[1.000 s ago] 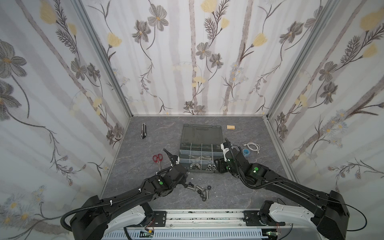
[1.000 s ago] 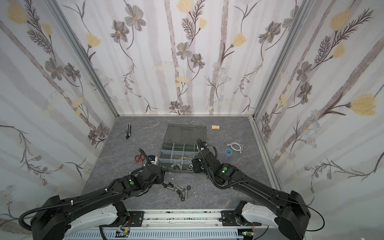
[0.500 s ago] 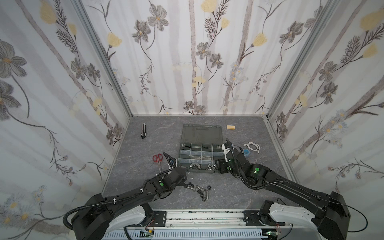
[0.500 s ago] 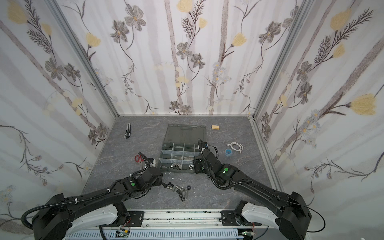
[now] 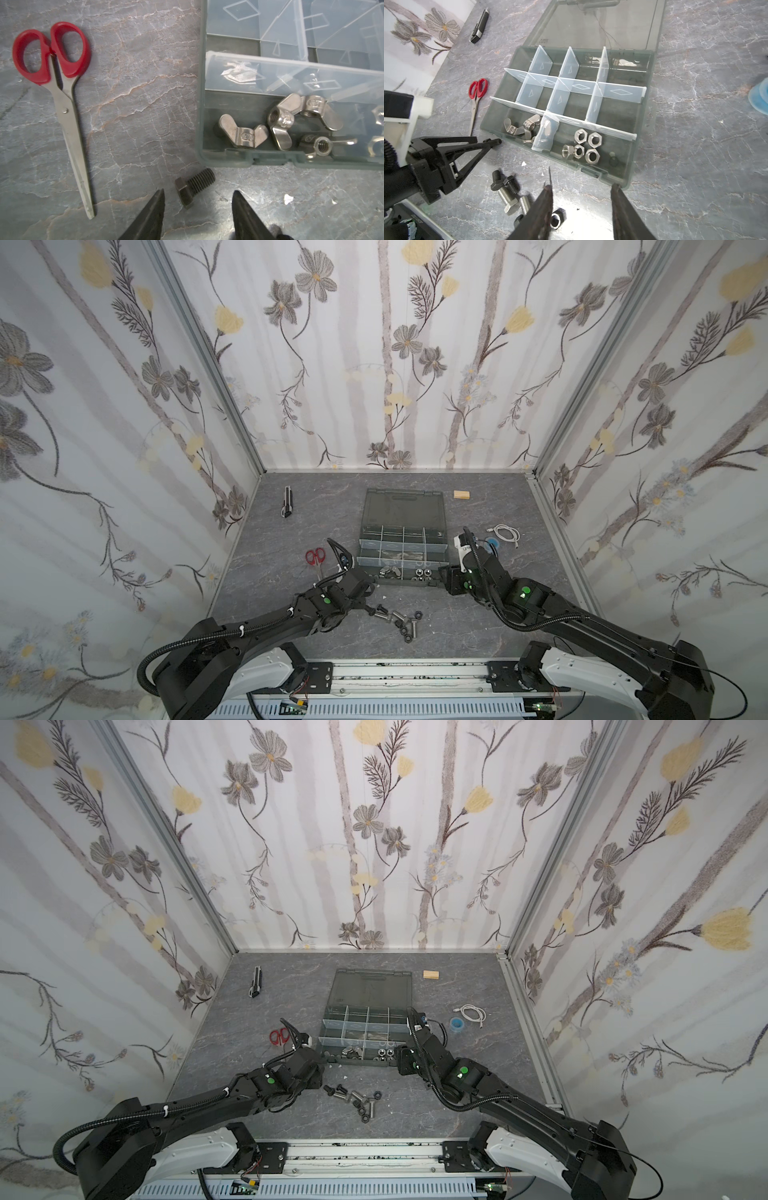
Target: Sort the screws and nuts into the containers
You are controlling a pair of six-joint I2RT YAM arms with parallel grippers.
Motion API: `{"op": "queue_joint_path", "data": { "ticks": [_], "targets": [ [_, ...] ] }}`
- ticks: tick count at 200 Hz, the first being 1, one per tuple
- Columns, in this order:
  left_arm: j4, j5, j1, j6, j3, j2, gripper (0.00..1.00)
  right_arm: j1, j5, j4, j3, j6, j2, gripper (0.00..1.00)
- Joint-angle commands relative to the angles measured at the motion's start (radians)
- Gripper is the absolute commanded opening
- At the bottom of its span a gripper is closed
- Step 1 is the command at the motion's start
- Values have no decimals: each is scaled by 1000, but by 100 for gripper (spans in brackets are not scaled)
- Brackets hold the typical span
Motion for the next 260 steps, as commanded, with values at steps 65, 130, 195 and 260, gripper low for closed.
{"op": "queue_joint_path", "data": {
  "ticks": [65,130,195,260],
  "targets": [
    [48,65,41,70,30,63,55,-4,25,25,-4,17,4,46],
    [51,73,41,60,28,103,54,-4,20,29,-18,22,1,46],
    [50,147,38,35,18,119,48,-10,21,32,-33,28,-10,46],
    [50,157,27,-13,-21,59,44,-12,11,47,-43,25,0,46]
  ]
}}
